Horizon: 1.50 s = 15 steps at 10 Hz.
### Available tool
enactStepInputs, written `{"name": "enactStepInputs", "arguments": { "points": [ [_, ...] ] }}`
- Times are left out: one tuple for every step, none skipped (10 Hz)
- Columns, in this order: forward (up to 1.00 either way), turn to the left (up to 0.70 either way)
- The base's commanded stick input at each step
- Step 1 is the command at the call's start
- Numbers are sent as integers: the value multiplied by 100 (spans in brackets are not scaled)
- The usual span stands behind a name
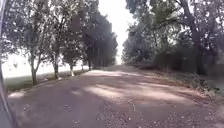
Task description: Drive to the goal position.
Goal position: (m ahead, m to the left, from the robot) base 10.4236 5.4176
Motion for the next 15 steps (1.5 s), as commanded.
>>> {"name": "enactStepInputs", "arguments": {
  "points": [
    [70,0],
    [70,0],
    [70,0],
    [70,0],
    [70,0],
    [70,0],
    [70,0],
    [70,0],
    [70,0],
    [70,0],
    [70,0],
    [70,0],
    [70,0],
    [70,0],
    [70,0]
  ]
}}
